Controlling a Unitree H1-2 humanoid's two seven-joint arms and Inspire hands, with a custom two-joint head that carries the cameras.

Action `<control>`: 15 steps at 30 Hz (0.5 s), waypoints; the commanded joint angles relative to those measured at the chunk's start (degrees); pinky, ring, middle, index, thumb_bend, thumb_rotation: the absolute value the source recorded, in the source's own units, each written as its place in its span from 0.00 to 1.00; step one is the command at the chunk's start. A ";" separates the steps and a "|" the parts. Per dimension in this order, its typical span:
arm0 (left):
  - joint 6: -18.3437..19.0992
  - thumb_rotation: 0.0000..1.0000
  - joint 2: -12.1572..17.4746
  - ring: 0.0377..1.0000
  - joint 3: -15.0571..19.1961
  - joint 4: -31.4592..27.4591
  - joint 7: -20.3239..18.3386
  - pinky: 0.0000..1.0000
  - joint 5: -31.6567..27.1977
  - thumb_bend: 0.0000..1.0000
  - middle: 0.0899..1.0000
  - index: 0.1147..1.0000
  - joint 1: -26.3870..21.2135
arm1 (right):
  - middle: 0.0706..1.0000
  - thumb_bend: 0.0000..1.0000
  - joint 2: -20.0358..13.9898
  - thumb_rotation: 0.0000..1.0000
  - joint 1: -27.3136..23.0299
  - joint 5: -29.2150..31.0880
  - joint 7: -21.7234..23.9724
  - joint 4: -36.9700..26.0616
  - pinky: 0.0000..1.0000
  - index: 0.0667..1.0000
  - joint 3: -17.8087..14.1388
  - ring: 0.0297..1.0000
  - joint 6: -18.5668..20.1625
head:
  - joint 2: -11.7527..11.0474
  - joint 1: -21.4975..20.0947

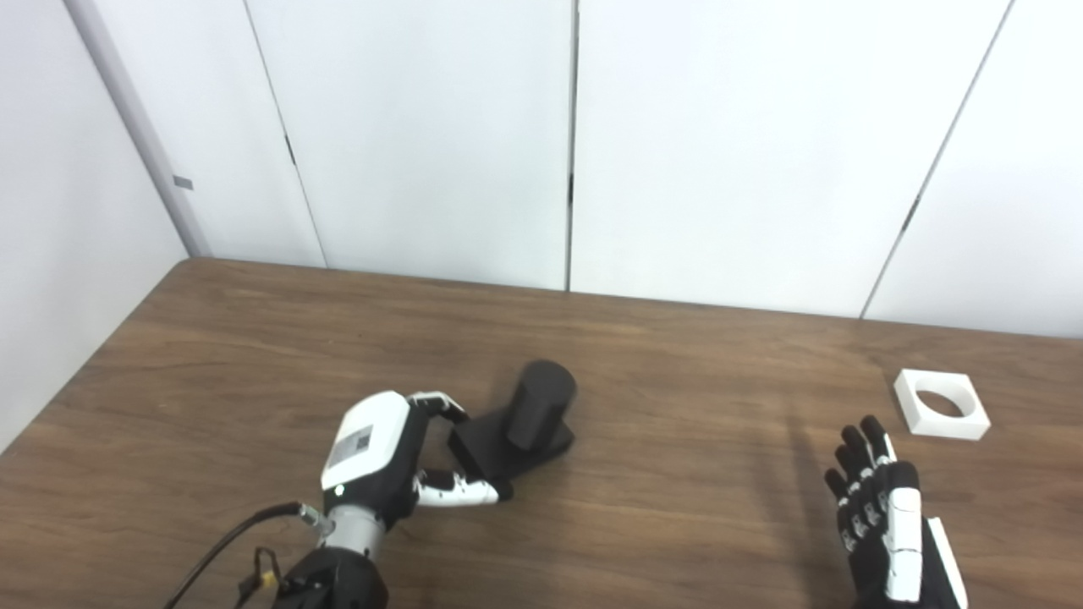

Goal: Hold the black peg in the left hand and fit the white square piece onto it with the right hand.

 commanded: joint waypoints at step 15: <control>-13.23 0.04 5.26 0.76 -6.38 -4.74 -10.86 0.68 -14.11 0.50 0.75 0.42 3.96 | 0.96 0.53 -1.40 1.00 7.29 -1.39 -2.22 -4.61 0.95 1.00 2.58 0.95 1.42 | 3.77 -4.68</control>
